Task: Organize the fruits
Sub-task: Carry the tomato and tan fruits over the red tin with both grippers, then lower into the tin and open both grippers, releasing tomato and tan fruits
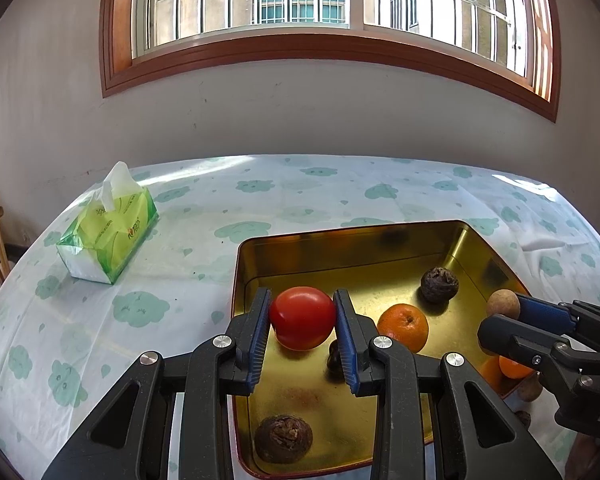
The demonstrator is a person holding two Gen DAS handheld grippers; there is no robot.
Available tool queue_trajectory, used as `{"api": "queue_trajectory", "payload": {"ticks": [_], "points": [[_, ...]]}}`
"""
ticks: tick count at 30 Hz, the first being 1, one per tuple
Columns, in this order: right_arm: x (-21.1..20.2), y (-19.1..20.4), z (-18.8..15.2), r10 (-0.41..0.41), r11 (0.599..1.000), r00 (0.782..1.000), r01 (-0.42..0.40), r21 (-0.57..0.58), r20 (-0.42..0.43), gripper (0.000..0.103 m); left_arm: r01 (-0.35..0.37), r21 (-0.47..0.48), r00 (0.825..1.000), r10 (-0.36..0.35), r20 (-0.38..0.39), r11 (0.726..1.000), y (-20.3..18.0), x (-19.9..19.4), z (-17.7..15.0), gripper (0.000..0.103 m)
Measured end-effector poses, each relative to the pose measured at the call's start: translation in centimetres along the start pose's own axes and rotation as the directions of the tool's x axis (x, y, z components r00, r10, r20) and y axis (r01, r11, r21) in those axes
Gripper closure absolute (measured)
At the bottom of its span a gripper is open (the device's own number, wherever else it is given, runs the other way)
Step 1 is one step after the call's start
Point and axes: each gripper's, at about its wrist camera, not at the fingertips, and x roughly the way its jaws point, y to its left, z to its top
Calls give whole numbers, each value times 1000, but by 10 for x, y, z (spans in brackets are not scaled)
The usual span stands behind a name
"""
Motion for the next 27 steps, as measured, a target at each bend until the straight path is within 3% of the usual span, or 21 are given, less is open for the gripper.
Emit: {"api": "queue_trajectory", "payload": {"ticks": [27], "points": [[6, 1, 1, -1, 1000, 1000, 1, 0, -5, 60, -1, -4, 1000, 1, -1, 1000, 4, 5, 1, 71]]}}
